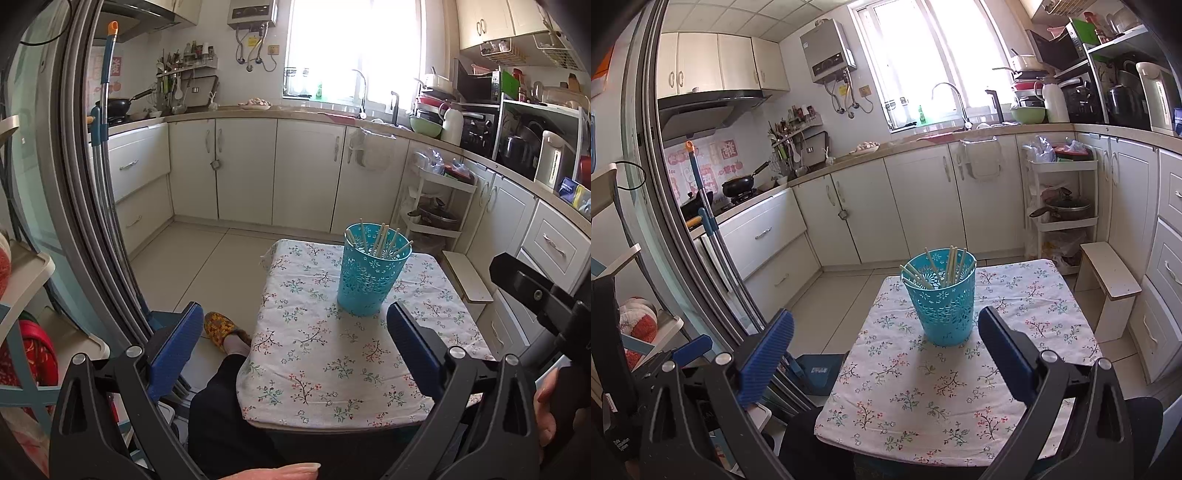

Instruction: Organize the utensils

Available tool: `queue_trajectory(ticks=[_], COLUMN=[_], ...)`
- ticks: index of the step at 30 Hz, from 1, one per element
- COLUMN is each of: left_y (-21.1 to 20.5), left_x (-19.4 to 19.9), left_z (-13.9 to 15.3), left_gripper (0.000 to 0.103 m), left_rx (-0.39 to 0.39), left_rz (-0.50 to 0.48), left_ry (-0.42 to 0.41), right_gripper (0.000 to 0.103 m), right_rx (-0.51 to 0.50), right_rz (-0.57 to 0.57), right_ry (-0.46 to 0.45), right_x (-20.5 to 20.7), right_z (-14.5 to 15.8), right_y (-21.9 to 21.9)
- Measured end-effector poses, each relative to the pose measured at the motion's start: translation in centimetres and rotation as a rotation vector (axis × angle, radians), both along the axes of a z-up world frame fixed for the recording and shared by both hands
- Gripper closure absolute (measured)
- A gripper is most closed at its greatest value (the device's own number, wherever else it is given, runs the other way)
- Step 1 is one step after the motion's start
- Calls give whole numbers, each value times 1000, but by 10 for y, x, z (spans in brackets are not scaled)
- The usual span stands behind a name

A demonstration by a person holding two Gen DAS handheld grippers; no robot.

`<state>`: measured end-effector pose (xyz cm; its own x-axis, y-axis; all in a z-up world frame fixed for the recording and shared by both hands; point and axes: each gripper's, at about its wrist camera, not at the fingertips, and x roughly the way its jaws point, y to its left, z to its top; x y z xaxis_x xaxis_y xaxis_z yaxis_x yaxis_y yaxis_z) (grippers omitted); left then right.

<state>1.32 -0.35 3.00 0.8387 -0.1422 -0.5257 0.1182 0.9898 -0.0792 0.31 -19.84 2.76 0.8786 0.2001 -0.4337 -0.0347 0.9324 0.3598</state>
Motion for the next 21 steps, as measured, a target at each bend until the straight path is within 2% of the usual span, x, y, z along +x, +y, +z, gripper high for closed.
queue_trajectory(ticks=[21], left_y=[1], left_x=[-2], left_z=[1], left_gripper=[8], left_rx=[-6], left_rz=[4], left_ry=[-3], right_gripper=[7], right_rx=[-8], right_rz=[13], right_ry=[7], right_x=[1], right_z=[0], right_y=[-2])
